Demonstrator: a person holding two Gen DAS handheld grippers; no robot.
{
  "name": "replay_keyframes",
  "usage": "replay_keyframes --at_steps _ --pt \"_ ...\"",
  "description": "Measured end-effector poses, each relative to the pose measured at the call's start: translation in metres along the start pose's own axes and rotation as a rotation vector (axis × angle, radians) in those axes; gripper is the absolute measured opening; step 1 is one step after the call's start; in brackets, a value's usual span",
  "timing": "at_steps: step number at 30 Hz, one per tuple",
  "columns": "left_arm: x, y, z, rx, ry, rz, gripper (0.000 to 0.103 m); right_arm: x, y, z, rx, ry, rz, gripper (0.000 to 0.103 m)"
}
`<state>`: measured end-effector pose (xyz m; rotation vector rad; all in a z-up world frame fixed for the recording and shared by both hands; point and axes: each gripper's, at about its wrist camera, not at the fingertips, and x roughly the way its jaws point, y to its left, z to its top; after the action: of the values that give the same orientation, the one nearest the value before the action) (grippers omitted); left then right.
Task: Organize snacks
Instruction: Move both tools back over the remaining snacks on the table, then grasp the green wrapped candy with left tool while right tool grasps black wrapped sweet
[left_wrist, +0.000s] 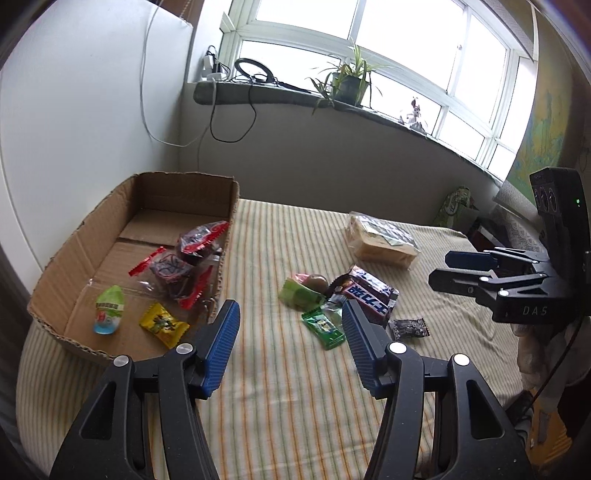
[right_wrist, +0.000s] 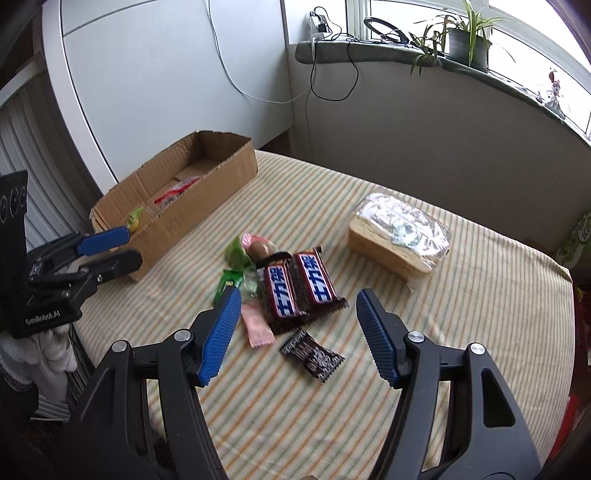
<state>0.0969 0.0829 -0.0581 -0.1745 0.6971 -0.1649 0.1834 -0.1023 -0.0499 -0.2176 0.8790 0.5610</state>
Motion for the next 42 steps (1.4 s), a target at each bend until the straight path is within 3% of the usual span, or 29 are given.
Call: replay_keyframes --at_steps 5,9,13,15,22,31,42 --pt "0.017 -0.016 -0.005 0.008 0.052 -0.033 0.034 0.013 -0.011 -0.022 -0.025 0.056 0.002 0.068" --pt "0.034 -0.025 -0.008 -0.007 0.099 -0.056 0.026 0.025 -0.019 -0.036 -0.035 0.095 0.013 0.068" --pt "0.052 -0.03 -0.01 -0.023 0.151 -0.047 0.026 0.032 -0.022 -0.044 -0.065 0.115 0.021 0.065" --pt "0.061 -0.032 -0.011 -0.032 0.18 -0.04 0.026 0.035 -0.024 -0.047 -0.072 0.125 0.028 0.058" --pt "0.085 -0.04 -0.015 -0.036 0.233 0.01 0.026 0.041 -0.024 -0.055 -0.093 0.117 0.038 0.057" --pt "0.097 -0.047 -0.017 0.013 0.239 0.084 0.026 0.048 -0.02 -0.054 -0.1 0.115 0.067 0.056" --pt "0.11 -0.056 -0.013 0.107 0.248 0.136 0.024 0.06 -0.007 -0.05 -0.155 0.128 0.057 0.039"
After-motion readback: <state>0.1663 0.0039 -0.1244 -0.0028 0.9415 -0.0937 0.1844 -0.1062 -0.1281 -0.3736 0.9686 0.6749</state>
